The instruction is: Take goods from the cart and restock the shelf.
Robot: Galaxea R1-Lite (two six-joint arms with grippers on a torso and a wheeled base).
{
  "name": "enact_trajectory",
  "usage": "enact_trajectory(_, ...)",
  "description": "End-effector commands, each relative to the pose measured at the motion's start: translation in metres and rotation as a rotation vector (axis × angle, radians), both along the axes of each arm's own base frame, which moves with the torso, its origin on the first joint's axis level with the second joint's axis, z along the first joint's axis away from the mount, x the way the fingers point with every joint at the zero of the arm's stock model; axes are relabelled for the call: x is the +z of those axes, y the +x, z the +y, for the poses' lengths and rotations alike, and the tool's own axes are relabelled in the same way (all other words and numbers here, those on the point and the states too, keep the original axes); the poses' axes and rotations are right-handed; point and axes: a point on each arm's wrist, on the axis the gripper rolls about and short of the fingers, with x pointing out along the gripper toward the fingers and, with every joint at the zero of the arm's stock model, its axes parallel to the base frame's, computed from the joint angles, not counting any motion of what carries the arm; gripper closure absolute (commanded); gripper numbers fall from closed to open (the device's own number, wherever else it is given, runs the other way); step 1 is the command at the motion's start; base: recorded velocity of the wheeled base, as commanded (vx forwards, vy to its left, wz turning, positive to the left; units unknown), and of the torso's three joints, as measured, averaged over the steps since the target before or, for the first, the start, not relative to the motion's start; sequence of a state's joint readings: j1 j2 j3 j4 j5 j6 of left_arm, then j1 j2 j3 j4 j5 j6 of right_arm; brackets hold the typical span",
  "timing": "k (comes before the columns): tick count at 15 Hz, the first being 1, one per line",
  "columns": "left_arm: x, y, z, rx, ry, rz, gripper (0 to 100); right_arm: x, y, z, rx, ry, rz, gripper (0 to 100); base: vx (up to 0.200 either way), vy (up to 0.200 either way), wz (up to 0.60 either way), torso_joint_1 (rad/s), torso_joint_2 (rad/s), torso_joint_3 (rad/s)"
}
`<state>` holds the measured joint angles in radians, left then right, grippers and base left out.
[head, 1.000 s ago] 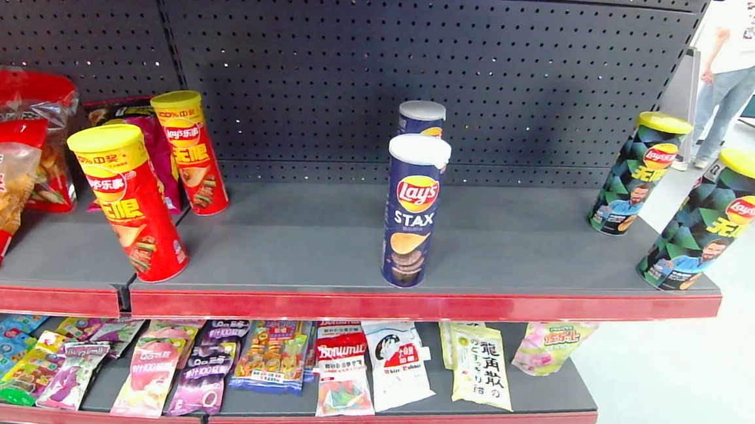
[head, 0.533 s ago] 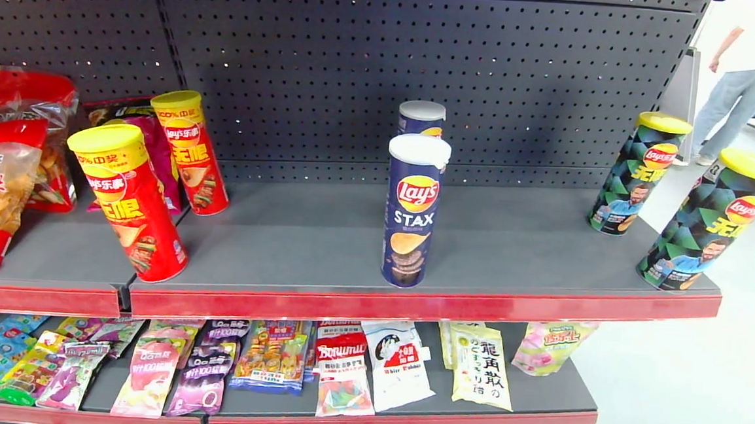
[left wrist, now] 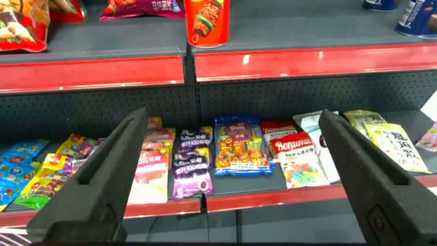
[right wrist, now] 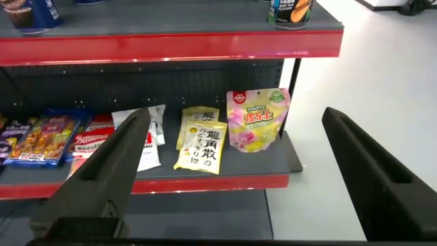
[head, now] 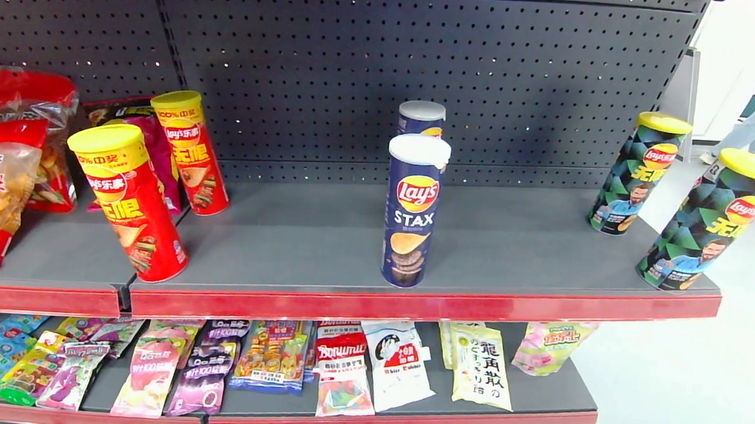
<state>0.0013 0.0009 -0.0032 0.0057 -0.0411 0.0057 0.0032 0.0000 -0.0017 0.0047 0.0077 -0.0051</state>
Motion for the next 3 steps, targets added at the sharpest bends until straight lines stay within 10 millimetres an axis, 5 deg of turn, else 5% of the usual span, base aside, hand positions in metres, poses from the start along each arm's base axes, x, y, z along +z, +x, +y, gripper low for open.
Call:
enact_trajectory(1, -0.0001, 0.0001, 0.0, 0.0, 0.0, 0.001, 0, 0.0, 0.0001, 0.0, 0.0, -0.001, 0.002, 0, 0.0, 0.0, 0.0, 0.0, 0.0, 0.0)
enact_trajectory(3, -0.0001, 0.0001, 0.0, 0.001, 0.0, 0.001, 0, 0.0, 0.0001, -0.0001, -0.005, -0.003, 0.002, 0, 0.0, 0.0, 0.0, 0.0, 0.0, 0.0)
